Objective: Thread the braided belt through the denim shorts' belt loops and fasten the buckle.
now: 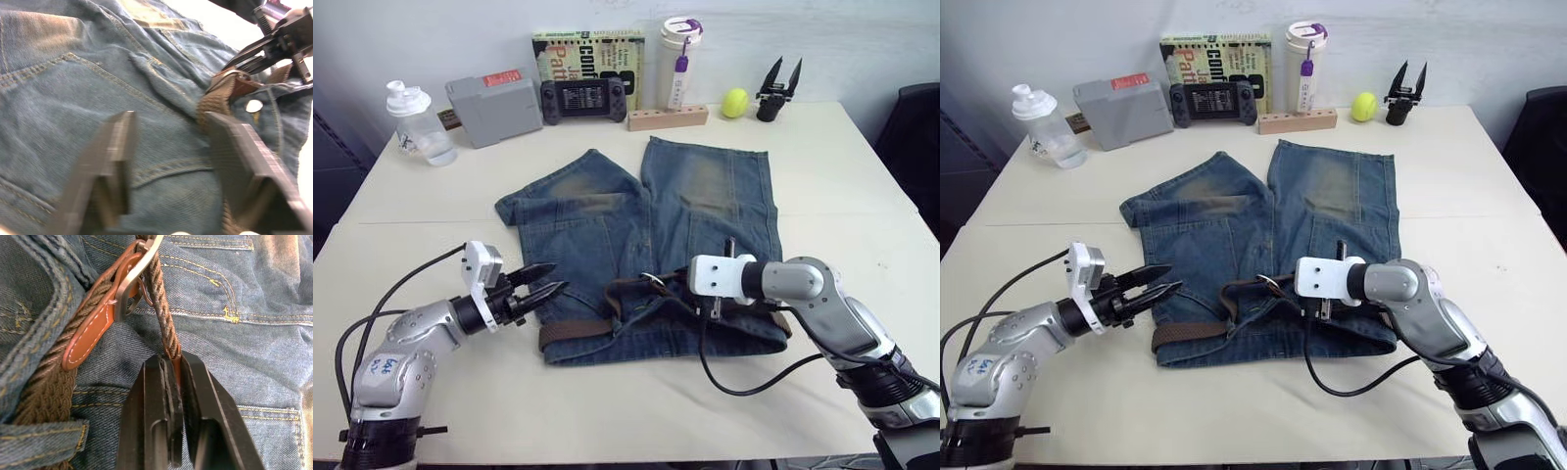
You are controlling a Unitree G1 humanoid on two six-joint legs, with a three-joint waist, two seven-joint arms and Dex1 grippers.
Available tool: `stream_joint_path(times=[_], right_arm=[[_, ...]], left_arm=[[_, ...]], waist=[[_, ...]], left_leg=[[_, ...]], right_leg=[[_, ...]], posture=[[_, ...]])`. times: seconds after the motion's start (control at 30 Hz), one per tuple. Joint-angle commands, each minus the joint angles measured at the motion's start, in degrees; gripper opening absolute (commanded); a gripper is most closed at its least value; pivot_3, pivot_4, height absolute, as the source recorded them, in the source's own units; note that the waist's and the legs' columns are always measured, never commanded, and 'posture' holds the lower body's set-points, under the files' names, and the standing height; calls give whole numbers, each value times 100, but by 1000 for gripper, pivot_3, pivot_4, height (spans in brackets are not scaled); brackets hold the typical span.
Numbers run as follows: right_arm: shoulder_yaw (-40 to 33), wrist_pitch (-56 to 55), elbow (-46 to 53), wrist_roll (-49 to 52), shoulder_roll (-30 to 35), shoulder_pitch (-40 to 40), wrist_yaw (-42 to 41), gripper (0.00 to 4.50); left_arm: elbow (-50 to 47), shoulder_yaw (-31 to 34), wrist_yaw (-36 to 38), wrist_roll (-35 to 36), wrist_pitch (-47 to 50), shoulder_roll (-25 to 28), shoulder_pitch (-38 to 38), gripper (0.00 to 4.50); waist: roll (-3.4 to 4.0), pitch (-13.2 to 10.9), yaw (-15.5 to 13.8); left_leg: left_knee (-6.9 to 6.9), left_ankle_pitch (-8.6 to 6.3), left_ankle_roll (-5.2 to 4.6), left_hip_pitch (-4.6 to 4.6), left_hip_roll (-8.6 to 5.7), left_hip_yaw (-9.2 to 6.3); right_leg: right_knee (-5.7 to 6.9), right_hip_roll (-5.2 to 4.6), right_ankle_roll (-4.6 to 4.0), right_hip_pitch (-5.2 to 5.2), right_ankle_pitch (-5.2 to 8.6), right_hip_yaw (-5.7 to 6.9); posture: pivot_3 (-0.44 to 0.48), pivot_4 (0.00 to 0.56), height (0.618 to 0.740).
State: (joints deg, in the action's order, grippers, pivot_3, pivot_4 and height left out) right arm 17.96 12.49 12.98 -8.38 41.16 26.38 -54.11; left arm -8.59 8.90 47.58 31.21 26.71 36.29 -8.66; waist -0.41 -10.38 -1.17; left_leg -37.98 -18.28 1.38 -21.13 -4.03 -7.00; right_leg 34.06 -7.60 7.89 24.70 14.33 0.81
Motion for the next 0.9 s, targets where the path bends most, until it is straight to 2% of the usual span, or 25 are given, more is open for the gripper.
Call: stream_joint_path(times=[0.03,0.23,0.33,0.43,0.63,0.77,0.9], right_arm=[[-27,-74,100,-54,-39,4,52,0],[-150,30,247,-73,-40,-53,114,0],[-286,96,417,-52,14,-136,169,0],[-631,195,665,20,133,-261,279,0],[-1891,368,1028,514,139,-634,673,0],[-2872,80,951,1032,388,-903,582,0],[-3343,65,1010,1456,576,-1060,438,0]], left_arm=[[503,-478,329,-627,-598,80,-282,1910],[1488,-1090,575,-1125,-1017,-278,-1043,1910],[1916,-1329,768,-1369,-1145,-316,-1201,1157],[2116,-1681,1079,-1773,-1513,-169,-1099,60],[2395,-1926,1121,-2209,-1987,-67,-1002,60],[2411,-1919,1060,-2272,-2166,-55,-964,60],[2488,-1900,945,-2384,-2402,-85,-976,60]], waist=[[0,0,2],[0,0,-8],[0,0,7],[0,0,17],[10,7,1],[11,8,-5],[20,14,-4]], left_leg=[[0,0,0,0,0,1],[0,0,1,-2,-1,0],[-1,1,1,-2,-1,2],[0,0,2,-3,2,5],[0,-2,-2,10,2,11],[1,-5,-7,11,2,14],[1,-7,-11,21,5,22]], right_leg=[[0,0,0,0,0,-1],[4,-1,1,2,-1,0],[6,-1,2,4,-1,-1],[8,0,1,10,0,-1],[4,-3,1,-4,-1,-5],[2,-4,2,-6,-1,-7],[3,-3,2,-12,-1,-11]], posture=[[0,150,705],[0,150,705],[0,150,705],[0,150,705],[0,150,705],[0,150,705],[0,150,705]])
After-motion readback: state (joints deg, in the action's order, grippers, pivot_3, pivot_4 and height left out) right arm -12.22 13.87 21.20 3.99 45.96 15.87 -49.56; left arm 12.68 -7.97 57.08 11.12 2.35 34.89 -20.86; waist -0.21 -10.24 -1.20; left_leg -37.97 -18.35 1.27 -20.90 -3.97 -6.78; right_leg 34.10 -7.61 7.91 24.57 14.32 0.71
